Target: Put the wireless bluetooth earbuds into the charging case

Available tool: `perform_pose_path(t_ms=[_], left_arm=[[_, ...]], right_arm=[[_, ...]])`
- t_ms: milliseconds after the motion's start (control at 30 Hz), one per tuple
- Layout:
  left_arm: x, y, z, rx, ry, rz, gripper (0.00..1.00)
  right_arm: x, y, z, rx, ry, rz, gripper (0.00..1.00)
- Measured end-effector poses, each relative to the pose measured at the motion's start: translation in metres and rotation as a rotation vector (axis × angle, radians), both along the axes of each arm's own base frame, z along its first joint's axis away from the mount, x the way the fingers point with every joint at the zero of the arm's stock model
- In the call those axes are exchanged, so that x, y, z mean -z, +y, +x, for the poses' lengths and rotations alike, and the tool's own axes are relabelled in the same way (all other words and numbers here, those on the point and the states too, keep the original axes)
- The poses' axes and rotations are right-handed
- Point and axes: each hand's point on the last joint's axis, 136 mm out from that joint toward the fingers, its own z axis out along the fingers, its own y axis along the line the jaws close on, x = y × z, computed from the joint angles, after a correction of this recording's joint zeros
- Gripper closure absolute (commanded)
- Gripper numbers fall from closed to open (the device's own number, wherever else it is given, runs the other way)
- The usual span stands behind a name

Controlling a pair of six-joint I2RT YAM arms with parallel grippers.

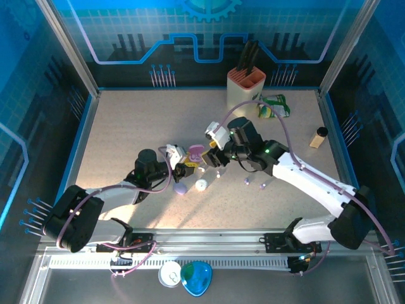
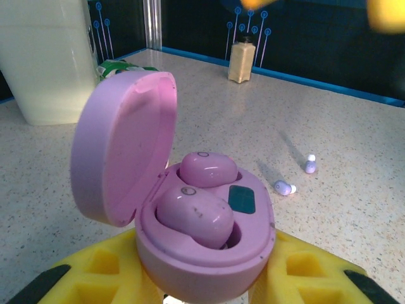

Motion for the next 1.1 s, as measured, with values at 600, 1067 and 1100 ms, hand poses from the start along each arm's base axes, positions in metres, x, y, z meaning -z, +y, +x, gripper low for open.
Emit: perform_pose_path(t_ms=[600,1067,1100], left_arm=[[-0.021,-0.004,-0.008,0.049,-0.095,-0.058,0.74],[-0.018,-0.003,-0.009,0.042,-0.068,-0.068,0.74],[-0.019,-0.003,-0.009,0.042,-0.069,-0.068,0.74]], right_arm=[[0.005,0.013,0.044,0.153,0.164,-0.058,0.50],[-0.002,0.010,0.028,0.120,0.194,-0.038,0.39],[-0.006,0.010,0.025,0.118,0.201,-0.017,0.37]])
